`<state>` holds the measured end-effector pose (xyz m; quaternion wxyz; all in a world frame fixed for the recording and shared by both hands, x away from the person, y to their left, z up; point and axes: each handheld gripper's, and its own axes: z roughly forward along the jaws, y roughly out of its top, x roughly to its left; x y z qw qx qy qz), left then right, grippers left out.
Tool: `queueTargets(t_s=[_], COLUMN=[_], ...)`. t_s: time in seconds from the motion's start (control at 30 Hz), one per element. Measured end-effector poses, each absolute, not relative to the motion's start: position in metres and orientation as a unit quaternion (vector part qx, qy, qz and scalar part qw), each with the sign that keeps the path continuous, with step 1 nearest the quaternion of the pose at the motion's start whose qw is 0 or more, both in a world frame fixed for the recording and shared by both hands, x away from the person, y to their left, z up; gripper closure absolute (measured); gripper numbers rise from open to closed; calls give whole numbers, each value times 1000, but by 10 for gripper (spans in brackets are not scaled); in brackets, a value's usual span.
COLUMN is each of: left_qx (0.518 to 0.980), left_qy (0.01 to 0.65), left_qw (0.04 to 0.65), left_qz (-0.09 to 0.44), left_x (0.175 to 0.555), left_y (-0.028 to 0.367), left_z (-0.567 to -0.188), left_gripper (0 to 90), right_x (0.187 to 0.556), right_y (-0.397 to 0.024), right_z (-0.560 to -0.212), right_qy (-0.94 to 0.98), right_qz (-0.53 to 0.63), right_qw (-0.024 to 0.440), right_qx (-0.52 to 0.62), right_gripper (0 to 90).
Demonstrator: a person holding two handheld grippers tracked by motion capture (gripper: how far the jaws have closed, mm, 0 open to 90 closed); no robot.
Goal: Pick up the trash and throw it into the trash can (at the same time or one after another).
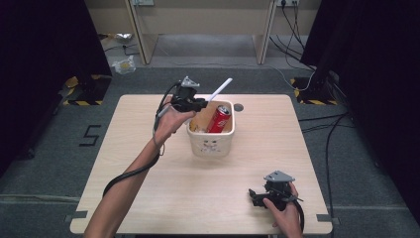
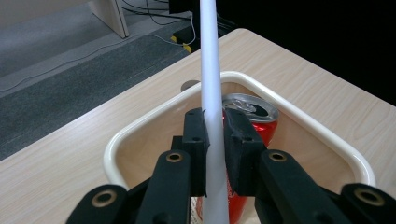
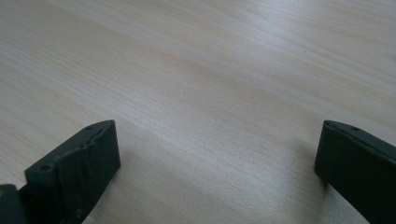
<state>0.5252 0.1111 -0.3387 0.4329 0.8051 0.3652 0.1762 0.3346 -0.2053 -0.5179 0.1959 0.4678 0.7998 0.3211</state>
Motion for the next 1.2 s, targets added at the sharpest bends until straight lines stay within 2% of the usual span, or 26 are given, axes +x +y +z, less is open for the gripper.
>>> queueTargets(t_s=[0.47, 1.2], left_qx=[811, 816], left_qy=[369, 388], left_qw=[425, 400], left_qz=[161, 153], left_x=[536, 547], left_y=[93, 87], left_z=[-350, -368], left_gripper=[788, 786], right_x=[335, 335], right_y=[-205, -205], right_z=[-518, -518], right_qy=[800, 802], right_qz=[321, 323], right_qw=[195, 195], right_qx=[468, 464], right_gripper=[3, 3])
